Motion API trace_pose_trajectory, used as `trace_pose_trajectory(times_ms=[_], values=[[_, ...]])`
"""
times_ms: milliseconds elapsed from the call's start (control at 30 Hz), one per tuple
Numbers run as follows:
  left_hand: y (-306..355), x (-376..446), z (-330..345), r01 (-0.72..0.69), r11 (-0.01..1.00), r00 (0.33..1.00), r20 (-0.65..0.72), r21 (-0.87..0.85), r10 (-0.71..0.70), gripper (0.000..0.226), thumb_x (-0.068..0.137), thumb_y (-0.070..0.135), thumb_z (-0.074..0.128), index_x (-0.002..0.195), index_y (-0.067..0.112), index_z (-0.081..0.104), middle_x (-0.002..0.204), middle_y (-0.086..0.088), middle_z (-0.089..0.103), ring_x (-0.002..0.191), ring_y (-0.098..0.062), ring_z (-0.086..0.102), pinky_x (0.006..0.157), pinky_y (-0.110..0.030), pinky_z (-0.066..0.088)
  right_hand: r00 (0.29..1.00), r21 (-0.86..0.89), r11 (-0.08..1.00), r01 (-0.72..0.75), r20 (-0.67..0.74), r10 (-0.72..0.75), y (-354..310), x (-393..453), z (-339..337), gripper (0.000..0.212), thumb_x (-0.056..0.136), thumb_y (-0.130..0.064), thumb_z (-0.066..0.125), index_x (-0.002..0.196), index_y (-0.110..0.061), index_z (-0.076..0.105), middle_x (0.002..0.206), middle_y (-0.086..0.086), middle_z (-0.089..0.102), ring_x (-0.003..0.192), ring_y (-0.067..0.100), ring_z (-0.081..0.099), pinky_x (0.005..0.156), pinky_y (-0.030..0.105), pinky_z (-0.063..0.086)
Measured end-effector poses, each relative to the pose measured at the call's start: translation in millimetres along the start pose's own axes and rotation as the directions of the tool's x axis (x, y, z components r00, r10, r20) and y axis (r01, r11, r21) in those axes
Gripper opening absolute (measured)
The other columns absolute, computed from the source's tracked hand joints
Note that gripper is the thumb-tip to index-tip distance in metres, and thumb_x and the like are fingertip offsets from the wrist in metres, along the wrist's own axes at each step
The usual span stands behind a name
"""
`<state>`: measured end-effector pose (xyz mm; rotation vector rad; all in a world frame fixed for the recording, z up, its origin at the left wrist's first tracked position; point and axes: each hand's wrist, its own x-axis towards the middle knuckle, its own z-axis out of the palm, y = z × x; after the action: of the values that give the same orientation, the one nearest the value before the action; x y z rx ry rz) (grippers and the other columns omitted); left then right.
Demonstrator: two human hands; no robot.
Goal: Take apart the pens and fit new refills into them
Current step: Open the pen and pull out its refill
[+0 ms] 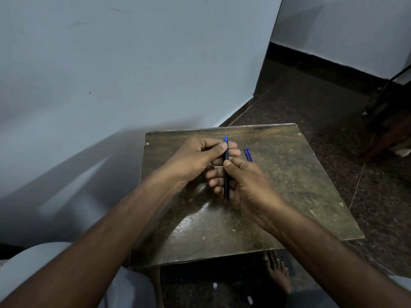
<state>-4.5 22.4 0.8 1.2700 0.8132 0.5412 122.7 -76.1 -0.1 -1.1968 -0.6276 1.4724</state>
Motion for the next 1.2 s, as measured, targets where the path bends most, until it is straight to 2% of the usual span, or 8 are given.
trace_pose_trajectory(times_ms=[67, 233, 367, 600, 800, 867, 1067, 1200], values=[[1, 1, -4, -0.005, 0.999, 1.0, -0.008, -0.038, 0.004, 0.024, 0.109, 0.014, 0.062, 0.127, 0.007, 0.077, 0.12, -0.006, 0.084, 0.113, -0.031, 0.067, 0.107, -0.044, 0.056, 1.0, -0.021, 1.0, 0.004, 0.021, -0.003, -1, 0, -4, 0.027, 0.114, -0.013, 0.046, 0.123, 0.003, 0.066, 0.093, 0.016, 0.078, 0.073, 0.015, 0.076, 0.071, 0.025, 0.063], [3, 1, -6, -0.058, 0.992, 0.998, 0.03, -0.109, 0.061, 0.024, 0.111, 0.013, 0.059, 0.126, 0.01, 0.077, 0.117, -0.002, 0.085, 0.089, -0.003, 0.079, 0.075, -0.017, 0.062, 0.997, -0.059, 0.998, -0.01, 0.081, 0.015, -12, 0, -18, 0.02, 0.109, -0.011, 0.057, 0.116, -0.002, 0.072, 0.108, 0.02, 0.081, 0.09, 0.021, 0.083, 0.083, 0.034, 0.068], [2, 1, 0, -0.105, 0.989, 0.994, -0.019, -0.102, 0.103, 0.025, 0.112, 0.026, 0.058, 0.113, 0.023, 0.084, 0.113, -0.001, 0.085, 0.099, -0.006, 0.08, 0.078, -0.021, 0.063, 0.994, -0.066, 0.998, -0.011, 0.111, 0.018, -16, 2, -21, 0.022, 0.108, -0.011, 0.058, 0.121, 0.003, 0.07, 0.109, 0.02, 0.081, 0.089, 0.021, 0.083, 0.084, 0.035, 0.067], [-1, 1, 6, -0.214, 0.97, 0.947, -0.22, 0.115, 0.234, 0.015, 0.104, 0.025, 0.072, 0.102, 0.021, 0.086, 0.094, 0.003, 0.087, 0.08, 0.0, 0.079, 0.067, -0.009, 0.053, 0.997, -0.237, 0.968, 0.08, 0.03, -0.075, -10, 5, -27, 0.011, 0.099, -0.01, 0.072, 0.104, -0.003, 0.078, 0.096, 0.017, 0.084, 0.084, 0.023, 0.084, 0.075, 0.034, 0.069], [-1, -2, 14, -0.269, 0.957, 0.926, -0.242, 0.111, 0.288, 0.015, 0.104, 0.024, 0.074, 0.096, 0.025, 0.086, 0.088, 0.003, 0.087, 0.09, -0.003, 0.082, 0.082, -0.01, 0.056, 0.975, -0.457, 0.882, 0.114, -0.118, -0.188, -16, 3, -28, 0.039, 0.065, -0.032, 0.1, 0.088, -0.009, 0.078, 0.082, 0.015, 0.083, 0.08, 0.035, 0.084, 0.08, 0.068, 0.065], [-1, -3, 15, -0.26, 0.963, 0.936, -0.226, 0.07, 0.269, 0.015, 0.104, 0.026, 0.073, 0.099, 0.023, 0.086, 0.093, 0.0, 0.087, 0.093, -0.007, 0.083, 0.084, -0.014, 0.058, 0.977, -0.484, 0.868, 0.109, -0.109, -0.183, -19, 2, -28, 0.037, 0.07, -0.032, 0.1, 0.086, -0.009, 0.076, 0.079, 0.014, 0.082, 0.08, 0.036, 0.083, 0.079, 0.071, 0.063], [-1, -2, 11, -0.177, 0.984, 0.965, -0.195, 0.012, 0.176, 0.018, 0.106, 0.024, 0.07, 0.108, 0.015, 0.085, 0.099, -0.001, 0.087, 0.095, -0.005, 0.081, 0.079, -0.008, 0.056, 0.998, -0.342, 0.94, 0.013, 0.058, 0.007, -21, 1, -32, 0.03, 0.11, -0.023, 0.059, 0.117, 0.0, 0.076, 0.108, 0.016, 0.084, 0.094, 0.019, 0.079, 0.089, 0.03, 0.064], [0, -3, 10, -0.148, 0.989, 0.976, -0.159, 0.029, 0.151, 0.02, 0.104, 0.029, 0.071, 0.111, 0.017, 0.085, 0.103, 0.0, 0.087, 0.093, 0.001, 0.08, 0.085, -0.011, 0.057, 0.998, -0.334, 0.942, 0.032, -0.046, -0.05, -20, 2, -33, 0.014, 0.09, -0.019, 0.084, 0.092, -0.007, 0.076, 0.084, 0.006, 0.082, 0.082, 0.021, 0.076, 0.086, 0.041, 0.062]])
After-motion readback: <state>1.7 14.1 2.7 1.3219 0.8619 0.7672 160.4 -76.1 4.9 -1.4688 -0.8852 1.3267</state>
